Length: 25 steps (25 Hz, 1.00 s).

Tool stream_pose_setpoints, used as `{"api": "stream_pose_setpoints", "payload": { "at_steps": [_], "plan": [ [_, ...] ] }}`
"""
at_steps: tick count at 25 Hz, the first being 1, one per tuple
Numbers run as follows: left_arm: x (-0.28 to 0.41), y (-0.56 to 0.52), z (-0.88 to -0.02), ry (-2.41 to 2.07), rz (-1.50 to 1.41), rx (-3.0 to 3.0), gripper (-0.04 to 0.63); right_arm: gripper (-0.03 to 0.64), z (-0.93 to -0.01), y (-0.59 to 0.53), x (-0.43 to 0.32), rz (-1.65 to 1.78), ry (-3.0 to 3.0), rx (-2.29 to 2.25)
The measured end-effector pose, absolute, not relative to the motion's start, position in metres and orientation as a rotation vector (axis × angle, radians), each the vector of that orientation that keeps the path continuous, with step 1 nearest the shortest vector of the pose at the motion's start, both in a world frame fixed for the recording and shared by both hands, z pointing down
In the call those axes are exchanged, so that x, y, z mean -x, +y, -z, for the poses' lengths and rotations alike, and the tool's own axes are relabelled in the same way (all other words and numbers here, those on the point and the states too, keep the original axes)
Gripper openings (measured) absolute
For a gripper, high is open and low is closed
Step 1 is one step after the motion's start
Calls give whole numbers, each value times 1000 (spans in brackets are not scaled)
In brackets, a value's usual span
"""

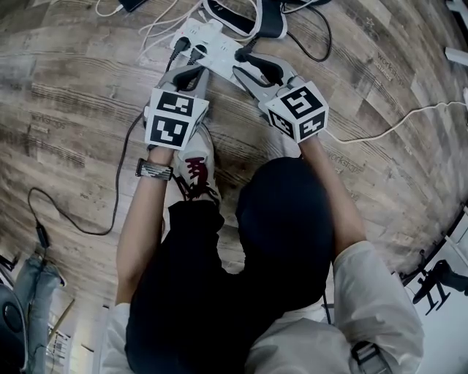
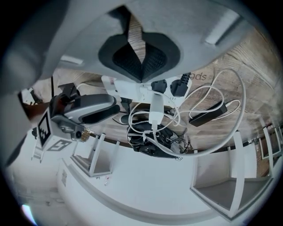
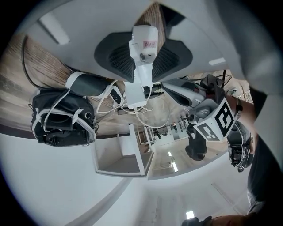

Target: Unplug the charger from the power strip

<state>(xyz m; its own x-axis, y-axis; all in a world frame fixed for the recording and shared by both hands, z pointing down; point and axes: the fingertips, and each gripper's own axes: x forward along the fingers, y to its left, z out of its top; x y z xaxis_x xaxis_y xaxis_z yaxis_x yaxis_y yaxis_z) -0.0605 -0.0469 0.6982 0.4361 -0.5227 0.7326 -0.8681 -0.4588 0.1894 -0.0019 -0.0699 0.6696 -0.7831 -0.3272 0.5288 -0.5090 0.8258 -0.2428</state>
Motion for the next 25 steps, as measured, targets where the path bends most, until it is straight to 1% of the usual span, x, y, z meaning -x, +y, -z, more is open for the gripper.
{"api": "stream_pose_setpoints", "payload": {
  "at_steps": [5,9,10,11,19,25],
  "plan": [
    [65,-49,-683,-1214,-772,-2149,3,115,-662,-73,-1,-517,-2545,-656],
    [63,-48,-670,-1253,-755,-2164,3,48,-650,-78,-3,-491,-2564,-685],
    [64,-48,-667,-1268,-754,-2167,3,18,-646,-79,-4,-481,-2572,-692],
    [64,-49,-664,-1284,-747,-2172,3,5,-642,-79,-5,-472,-2580,-697],
    [78,-64,-624,-1434,-635,-2223,4,3,-616,-84,-22,-324,-2543,-729],
    [97,-86,-593,-1537,-567,-2214,4,3,-568,-116,-46,-246,-2528,-866]
  ]
}}
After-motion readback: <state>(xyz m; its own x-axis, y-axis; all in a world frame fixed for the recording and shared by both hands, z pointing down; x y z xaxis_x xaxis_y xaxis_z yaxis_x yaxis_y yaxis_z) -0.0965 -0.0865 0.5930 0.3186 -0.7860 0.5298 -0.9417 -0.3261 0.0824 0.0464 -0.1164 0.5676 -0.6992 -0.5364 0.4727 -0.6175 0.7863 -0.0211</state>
